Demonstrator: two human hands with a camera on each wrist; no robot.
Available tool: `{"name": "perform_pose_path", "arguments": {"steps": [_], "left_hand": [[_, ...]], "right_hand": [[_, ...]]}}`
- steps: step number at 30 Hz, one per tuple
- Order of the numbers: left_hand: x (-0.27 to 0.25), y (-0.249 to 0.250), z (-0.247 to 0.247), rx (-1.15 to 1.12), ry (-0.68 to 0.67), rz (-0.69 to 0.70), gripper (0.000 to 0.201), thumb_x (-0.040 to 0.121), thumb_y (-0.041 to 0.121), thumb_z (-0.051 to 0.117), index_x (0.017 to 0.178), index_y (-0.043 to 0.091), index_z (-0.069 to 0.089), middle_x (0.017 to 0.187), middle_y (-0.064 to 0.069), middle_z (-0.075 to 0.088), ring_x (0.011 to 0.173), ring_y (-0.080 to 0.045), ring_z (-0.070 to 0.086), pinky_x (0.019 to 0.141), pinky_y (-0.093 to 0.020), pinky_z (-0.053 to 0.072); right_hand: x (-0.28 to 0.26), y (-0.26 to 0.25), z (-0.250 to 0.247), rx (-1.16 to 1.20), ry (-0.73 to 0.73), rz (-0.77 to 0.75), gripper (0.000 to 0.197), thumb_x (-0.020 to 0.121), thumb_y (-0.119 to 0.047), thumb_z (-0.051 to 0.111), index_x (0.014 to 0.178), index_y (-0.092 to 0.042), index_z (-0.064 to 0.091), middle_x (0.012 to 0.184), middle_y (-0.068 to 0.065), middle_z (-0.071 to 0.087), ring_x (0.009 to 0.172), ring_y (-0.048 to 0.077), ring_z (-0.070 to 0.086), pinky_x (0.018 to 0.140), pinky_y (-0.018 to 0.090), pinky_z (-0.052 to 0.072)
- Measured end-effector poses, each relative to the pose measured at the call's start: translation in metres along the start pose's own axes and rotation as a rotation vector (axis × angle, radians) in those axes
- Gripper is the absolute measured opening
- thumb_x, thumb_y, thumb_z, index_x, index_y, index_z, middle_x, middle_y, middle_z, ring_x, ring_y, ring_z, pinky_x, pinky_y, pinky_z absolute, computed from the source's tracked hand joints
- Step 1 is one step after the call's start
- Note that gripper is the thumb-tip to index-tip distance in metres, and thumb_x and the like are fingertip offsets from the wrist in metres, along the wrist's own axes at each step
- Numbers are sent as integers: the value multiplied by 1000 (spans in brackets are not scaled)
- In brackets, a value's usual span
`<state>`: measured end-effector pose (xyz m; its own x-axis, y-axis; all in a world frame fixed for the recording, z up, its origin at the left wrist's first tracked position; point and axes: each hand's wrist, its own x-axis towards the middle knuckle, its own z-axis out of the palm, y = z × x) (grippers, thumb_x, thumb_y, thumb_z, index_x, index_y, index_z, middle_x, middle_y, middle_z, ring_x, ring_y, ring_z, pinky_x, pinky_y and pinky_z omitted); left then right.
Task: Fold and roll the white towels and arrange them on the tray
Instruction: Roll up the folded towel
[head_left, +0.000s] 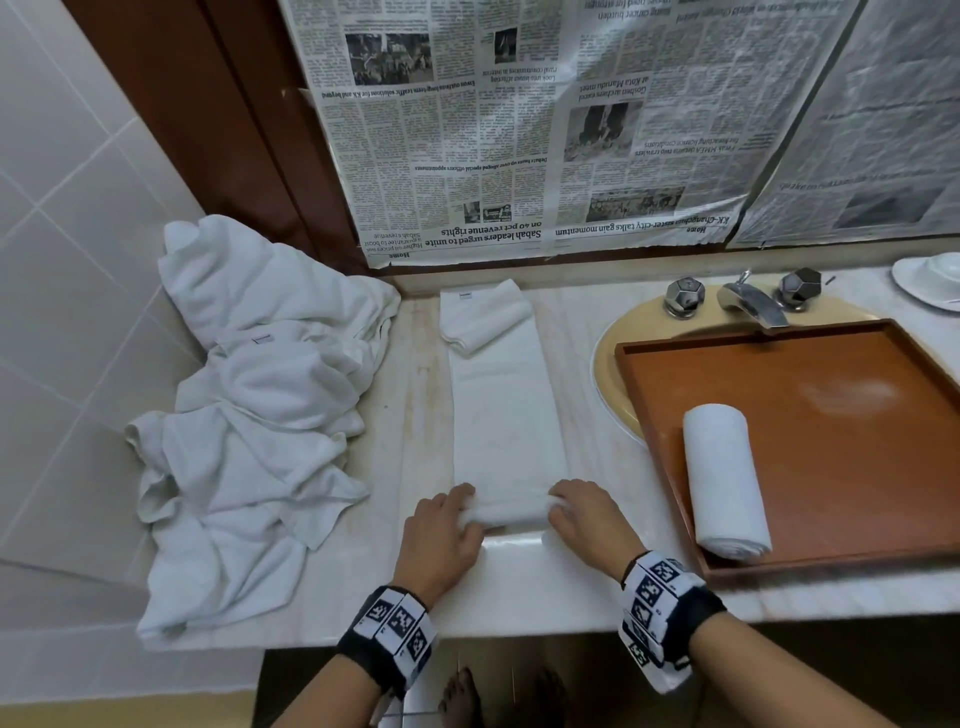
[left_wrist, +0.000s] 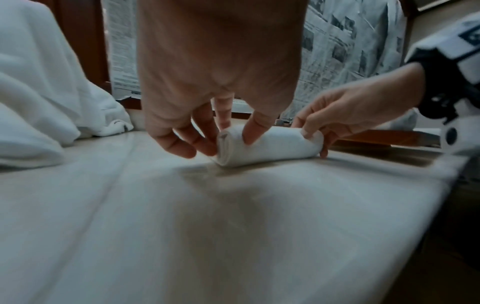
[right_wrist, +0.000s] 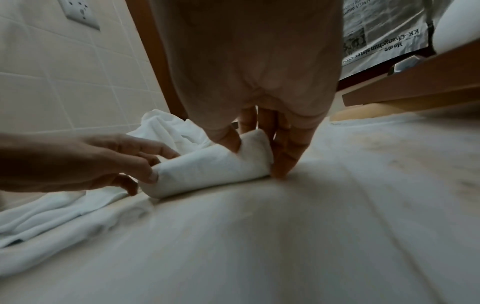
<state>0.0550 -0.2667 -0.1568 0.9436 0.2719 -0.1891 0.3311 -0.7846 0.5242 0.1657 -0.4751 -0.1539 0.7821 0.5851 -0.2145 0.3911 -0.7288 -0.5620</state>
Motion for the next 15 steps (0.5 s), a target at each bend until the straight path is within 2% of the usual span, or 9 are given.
{"name": "perform_pose_path", "arguments": {"steps": [2,5,7,9,10,11,13,15], "left_hand": [[0,-3,1,-96,-25,-36,43,92,37,52,131,20,59,114,0,58,107,-19,54,93,-29,42],[0,-4,-2,-175,-43,-139,32,93,34,59,118,15,66,107,0,59,98,-15,54,84,-23,38],[4,-5,-5,-185,-56,-210,22,92,39,60,95,18,67,91,0,60,87,-15,54,76,-25,36],[7,-8,-8,-242,-68,-277,36,91,44,61,68,18,52,68,2,51,68,-15,48,65,-29,34],[8,-8,-9,-263,-75,-304,44,90,48,61,63,17,45,62,1,46,63,-14,45,62,-29,33],[7,-8,-10,-266,-78,-324,49,90,52,62,61,17,43,60,2,45,60,-14,44,59,-28,32],[5,-8,-11,-261,-57,-339,48,88,56,64,64,18,49,63,5,52,64,-11,49,59,-24,33],[2,-9,-8,-271,50,-311,39,85,55,69,77,18,56,78,6,56,75,-12,54,65,-24,36]], "right_hand": [[-2,3,3,13,27,-2,23,99,-21,47,118,-13,58,110,3,61,100,23,55,86,30,40],[-5,3,6,68,83,-2,15,100,-21,49,111,-14,57,106,1,53,89,23,55,81,31,42],[-7,0,6,61,117,1,14,100,-20,49,112,-16,55,106,0,48,83,24,55,78,34,45],[-10,-2,9,-10,135,-17,12,101,-20,47,110,-20,54,104,-1,46,76,25,54,70,38,50],[-11,-2,10,-69,134,-31,12,100,-18,47,109,-21,54,103,-1,46,76,24,53,65,39,51],[-12,-1,12,-122,127,-54,15,97,-15,49,109,-21,56,103,-1,48,80,23,53,60,38,50],[-15,1,14,-183,115,-101,19,92,-13,54,109,-19,61,104,1,53,90,23,55,56,35,50],[-19,1,11,-234,102,-152,22,89,-28,53,105,-18,64,103,-1,56,94,20,54,59,33,52]]}}
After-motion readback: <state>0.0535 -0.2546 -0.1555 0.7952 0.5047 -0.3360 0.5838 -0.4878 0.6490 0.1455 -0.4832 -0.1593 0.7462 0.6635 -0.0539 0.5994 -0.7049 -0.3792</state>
